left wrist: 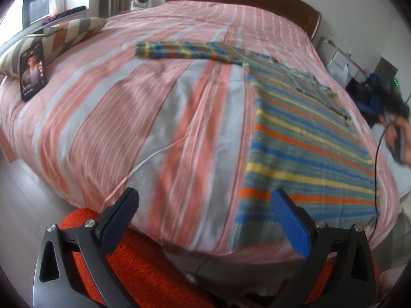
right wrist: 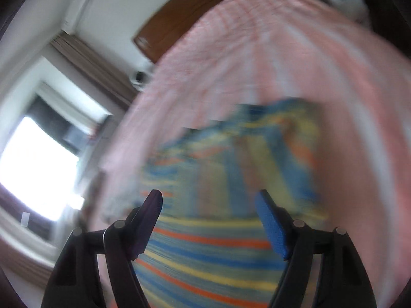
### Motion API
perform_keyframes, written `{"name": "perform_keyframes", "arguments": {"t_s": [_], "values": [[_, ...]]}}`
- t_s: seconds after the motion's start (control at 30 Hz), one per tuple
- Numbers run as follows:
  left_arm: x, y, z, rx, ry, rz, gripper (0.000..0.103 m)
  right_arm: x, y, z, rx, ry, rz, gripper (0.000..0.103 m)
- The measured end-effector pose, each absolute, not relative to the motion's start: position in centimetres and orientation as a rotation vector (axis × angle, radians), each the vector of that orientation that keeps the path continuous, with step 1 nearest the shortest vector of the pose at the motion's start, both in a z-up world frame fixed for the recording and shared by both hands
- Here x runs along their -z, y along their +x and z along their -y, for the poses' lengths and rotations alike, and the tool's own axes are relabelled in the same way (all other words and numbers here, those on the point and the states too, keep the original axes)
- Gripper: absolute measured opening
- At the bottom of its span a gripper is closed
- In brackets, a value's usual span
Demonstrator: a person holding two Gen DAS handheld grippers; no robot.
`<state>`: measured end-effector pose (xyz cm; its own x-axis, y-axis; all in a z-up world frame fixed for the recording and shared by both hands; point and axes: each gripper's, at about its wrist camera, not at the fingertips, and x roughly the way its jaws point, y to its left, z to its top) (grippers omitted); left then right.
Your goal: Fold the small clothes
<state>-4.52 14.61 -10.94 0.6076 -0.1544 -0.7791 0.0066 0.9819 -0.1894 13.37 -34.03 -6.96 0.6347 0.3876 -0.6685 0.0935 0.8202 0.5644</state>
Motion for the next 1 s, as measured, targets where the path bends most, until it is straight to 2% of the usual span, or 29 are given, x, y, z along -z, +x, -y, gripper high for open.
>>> {"name": "perform_keyframes", "arguments": {"t_s": [0.17,0.33,0.5,0.6,0.8,0.9,1.0], "values": [[10.8,-3.6,-13.2,0.123,-0.130,-0.903,0.102,10.6,4.9,40.1,0.005,0.462,-0.926,0.075],[11.0,-2.9,-11.7,0.154,-0.083,-0.907,0.102,12.1,-1.5,42.3,0.088,0.357,-0.836,0.075],[11.5,-1.8,-10.8,0.174,-0.035,-0.937,0.102,14.4,-3.1,42.2,0.123,0.339,-0.780,0.078],[10.0,0.2,-11.2,0.207,-0.030,-0.925,0.102,14.8,-2.4,41.8,0.121,0.299,-0.790,0.086],[5.0,11.7,-17.7,0.121,-0.097,-0.820,0.102,15.4,-1.7,40.6,0.132,0.231,-0.814,0.089],[5.0,17.6,-22.7,0.025,-0.213,-0.833,0.102,15.7,-1.6,40.3,0.141,0.212,-0.808,0.090],[7.5,22.4,-27.2,-0.115,-0.331,-0.928,0.101,15.8,-1.3,40.0,0.151,0.186,-0.817,0.091]]}}
